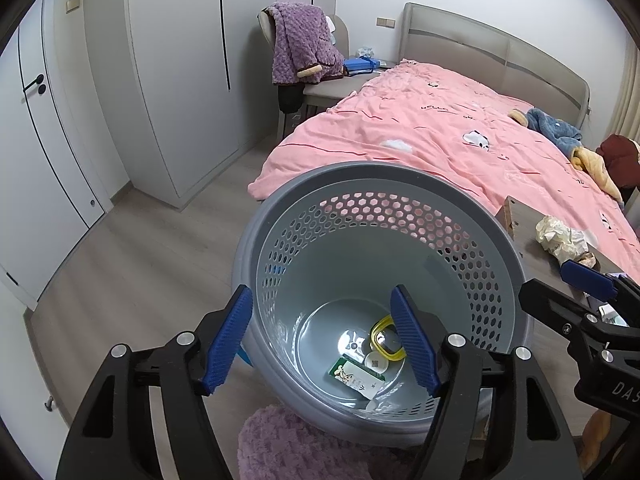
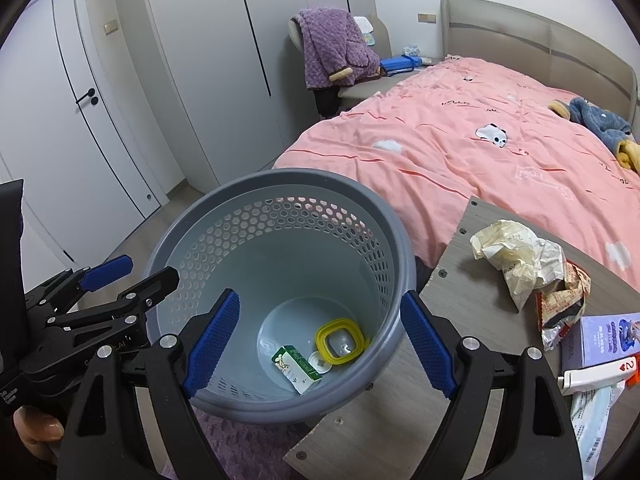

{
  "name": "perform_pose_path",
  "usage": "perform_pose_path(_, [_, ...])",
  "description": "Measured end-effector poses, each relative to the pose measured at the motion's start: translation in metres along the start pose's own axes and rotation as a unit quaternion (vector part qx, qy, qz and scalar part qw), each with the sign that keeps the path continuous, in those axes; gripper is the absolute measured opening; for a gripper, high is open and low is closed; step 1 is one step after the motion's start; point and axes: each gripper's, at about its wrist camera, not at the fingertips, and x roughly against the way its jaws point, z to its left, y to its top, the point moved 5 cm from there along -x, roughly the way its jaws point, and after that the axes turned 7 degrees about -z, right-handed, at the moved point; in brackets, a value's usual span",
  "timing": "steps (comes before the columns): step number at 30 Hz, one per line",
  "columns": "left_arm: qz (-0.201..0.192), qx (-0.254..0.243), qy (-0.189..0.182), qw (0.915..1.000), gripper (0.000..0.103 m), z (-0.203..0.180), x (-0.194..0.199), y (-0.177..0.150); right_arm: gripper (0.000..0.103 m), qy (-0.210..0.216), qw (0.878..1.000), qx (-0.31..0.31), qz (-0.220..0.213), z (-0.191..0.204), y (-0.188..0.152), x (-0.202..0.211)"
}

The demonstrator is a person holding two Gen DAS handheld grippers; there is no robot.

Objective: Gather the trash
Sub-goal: 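Open both tools to drop the medicine box and yellow lid into the basket, then move both open tools back over the table toward the remaining trash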

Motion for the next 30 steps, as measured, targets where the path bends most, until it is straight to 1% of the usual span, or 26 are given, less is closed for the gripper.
perform_pose_path(6, [-0.003, -0.005, -0.010, 0.9999, 0.069, -0.010, 0.008, -0.003, 0.083, -0.014, 1.000, -0.008, -0.008, -0.012, -0.005, 0.016])
perform_pose_path(12, [-0.005, -0.017, -0.028, 0.9994, 0.069, -0.032, 0.016, -0.008, 0.083, -0.037, 0.999, -0.021, -0.016, -0.032, -0.013, 0.035])
perform_pose_path(21, [-0.003, -0.041, -0.067, 0.9969, 0.070, -0.076, 0.029, -0.017, 0.084, -0.089, 0.994, -0.056, -0.024, -0.079, -0.034, 0.073])
perform_pose_path(27, [-0.005, -0.059, -0.091, 0.9941, 0.070, -0.109, 0.039, -0.023, 0.085, -0.136, 0.987, -0.078, -0.033, -0.116, -0.052, 0.104])
perform_pose_path(30, [-0.004, -0.071, -0.100, 0.9924, 0.070, -0.127, 0.042, -0.026, 0.085, -0.152, 0.983, -0.093, -0.033, -0.134, -0.061, 0.115])
